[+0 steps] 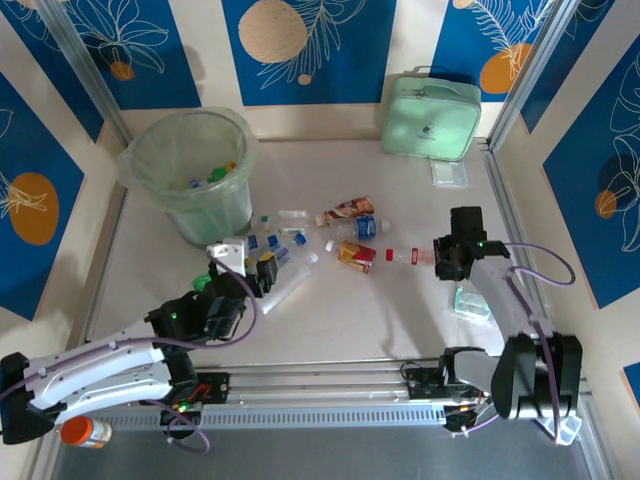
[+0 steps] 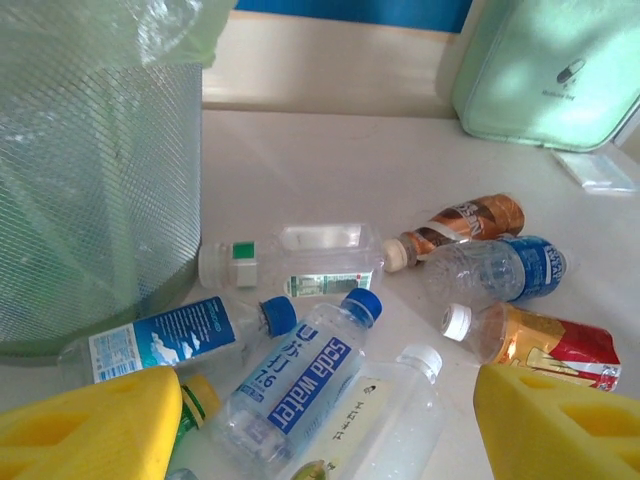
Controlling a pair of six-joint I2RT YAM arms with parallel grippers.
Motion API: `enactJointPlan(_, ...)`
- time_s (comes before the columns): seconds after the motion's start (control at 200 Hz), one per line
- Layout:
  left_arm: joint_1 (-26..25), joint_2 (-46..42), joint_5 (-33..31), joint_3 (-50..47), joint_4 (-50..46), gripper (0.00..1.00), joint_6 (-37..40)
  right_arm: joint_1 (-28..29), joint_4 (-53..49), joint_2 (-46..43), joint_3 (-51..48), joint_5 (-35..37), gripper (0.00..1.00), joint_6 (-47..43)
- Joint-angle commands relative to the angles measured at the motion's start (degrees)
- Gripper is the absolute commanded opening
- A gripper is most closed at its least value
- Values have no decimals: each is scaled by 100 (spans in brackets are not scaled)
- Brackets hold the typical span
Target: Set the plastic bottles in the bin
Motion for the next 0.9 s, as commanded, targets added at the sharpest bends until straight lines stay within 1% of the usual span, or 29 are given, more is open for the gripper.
enactJointPlan(0.0,27,-390,96,-252,378,77,434,375,236,-537,180,184,42,-1098)
enactJointPlan(0.095,28,-495,511,-388,713,77,806,877,785,-877,127,253,41,-2041)
enactJointPlan(0.17,34,-360,911,-421,979,78,1022,1503,1331,-1062,48,388,41,-2855)
enactJointPlan(0.19,33,-297,1059,-419,1031,80,1047,1655,1445,-1096,26,433,41,-3049)
enactJointPlan(0.22,26,-198,1406,-408,1179,82,1142,1901,1688,-1111,-3,439,42,-3359)
enactJointPlan(0.285,26,51,2195,-357,1426,82,1345,2332,2099,-1021,9,283,42,-3947)
enactJointPlan(0.375,26,417,3117,-324,1788,83,1432,2689,2196,-663,257,-47,42,-4365)
enactJointPlan(0.41,28,574,3495,-311,1945,83,1506,2856,2256,-560,304,25,41,-4546)
enactJointPlan(0.465,26,860,3875,-226,2026,83,1547,3096,2472,-431,259,225,42,-4846)
enactJointPlan(0.525,33,1147,4150,-152,2103,82,1592,3152,2830,-332,102,80,43,-5019)
enactJointPlan(0.615,36,1515,4433,-64,2192,83,1725,3020,3236,-107,-7,-745,43,-5076)
enactJointPlan(0.73,34,2077,4761,185,2148,84,1728,3045,3535,54,-23,-1398,43,-5169)
enactJointPlan(0.815,42,2356,4920,296,2171,85,1661,3101,3824,66,-160,-1576,43,-5159)
enactJointPlan(0.895,101,2463,5076,234,2409,87,1531,3182,4142,91,-285,-1755,44,-5106)
